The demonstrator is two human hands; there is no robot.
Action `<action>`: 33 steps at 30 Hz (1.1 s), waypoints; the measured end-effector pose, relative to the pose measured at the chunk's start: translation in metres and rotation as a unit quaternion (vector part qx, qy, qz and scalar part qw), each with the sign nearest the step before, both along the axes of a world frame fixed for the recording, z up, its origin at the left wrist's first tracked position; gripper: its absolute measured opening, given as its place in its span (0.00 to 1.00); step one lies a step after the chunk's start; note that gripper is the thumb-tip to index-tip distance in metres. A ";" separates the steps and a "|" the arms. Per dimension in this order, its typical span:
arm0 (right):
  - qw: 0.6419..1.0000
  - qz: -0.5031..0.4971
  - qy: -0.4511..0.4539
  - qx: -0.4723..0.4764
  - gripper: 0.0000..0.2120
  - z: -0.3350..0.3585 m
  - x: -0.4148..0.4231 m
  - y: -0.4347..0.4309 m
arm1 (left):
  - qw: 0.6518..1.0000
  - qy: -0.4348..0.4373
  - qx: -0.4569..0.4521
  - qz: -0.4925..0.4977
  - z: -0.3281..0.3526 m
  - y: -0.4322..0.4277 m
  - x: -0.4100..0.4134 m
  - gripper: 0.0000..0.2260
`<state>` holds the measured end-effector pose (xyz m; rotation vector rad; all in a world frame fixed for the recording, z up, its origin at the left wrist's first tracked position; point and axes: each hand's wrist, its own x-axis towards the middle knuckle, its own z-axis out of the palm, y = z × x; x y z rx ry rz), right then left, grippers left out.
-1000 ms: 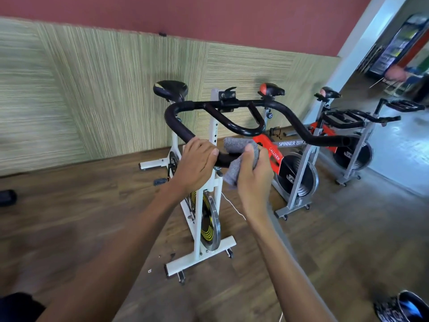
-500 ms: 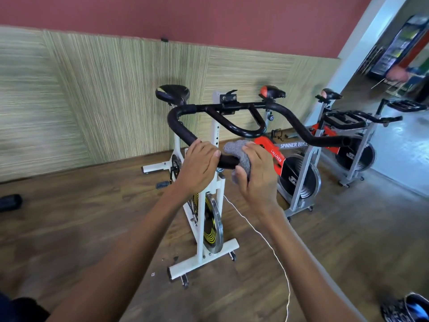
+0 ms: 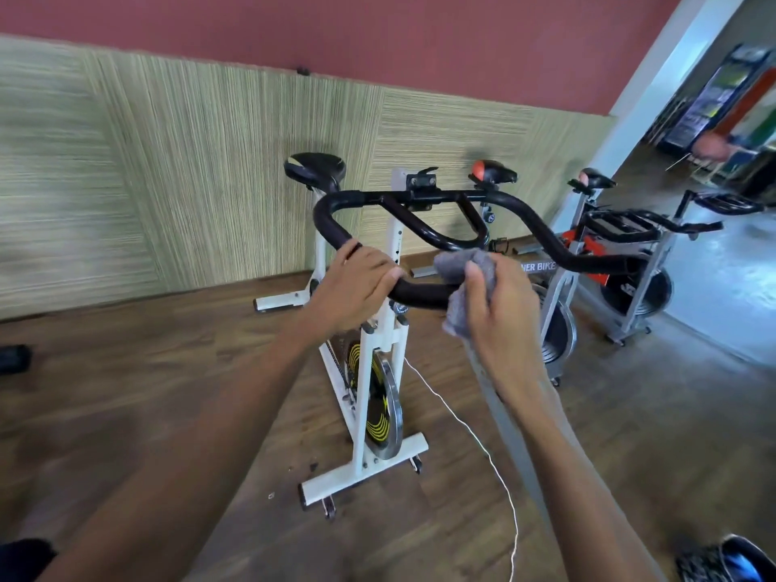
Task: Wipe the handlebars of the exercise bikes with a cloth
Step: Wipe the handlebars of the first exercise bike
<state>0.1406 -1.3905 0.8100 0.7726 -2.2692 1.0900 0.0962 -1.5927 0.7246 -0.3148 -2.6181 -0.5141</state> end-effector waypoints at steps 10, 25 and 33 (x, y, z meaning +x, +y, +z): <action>0.755 -0.268 0.134 0.583 0.12 -0.014 0.000 -0.051 | 0.999 0.038 0.023 -0.017 -0.008 -0.012 -0.003 0.22; 0.821 -0.217 0.268 0.455 0.17 -0.026 -0.005 -0.029 | 0.997 0.079 0.015 -0.015 -0.019 -0.016 -0.008 0.20; 0.862 -0.171 0.244 0.410 0.21 -0.024 -0.009 -0.030 | 0.991 0.126 0.036 0.005 -0.021 -0.011 -0.011 0.19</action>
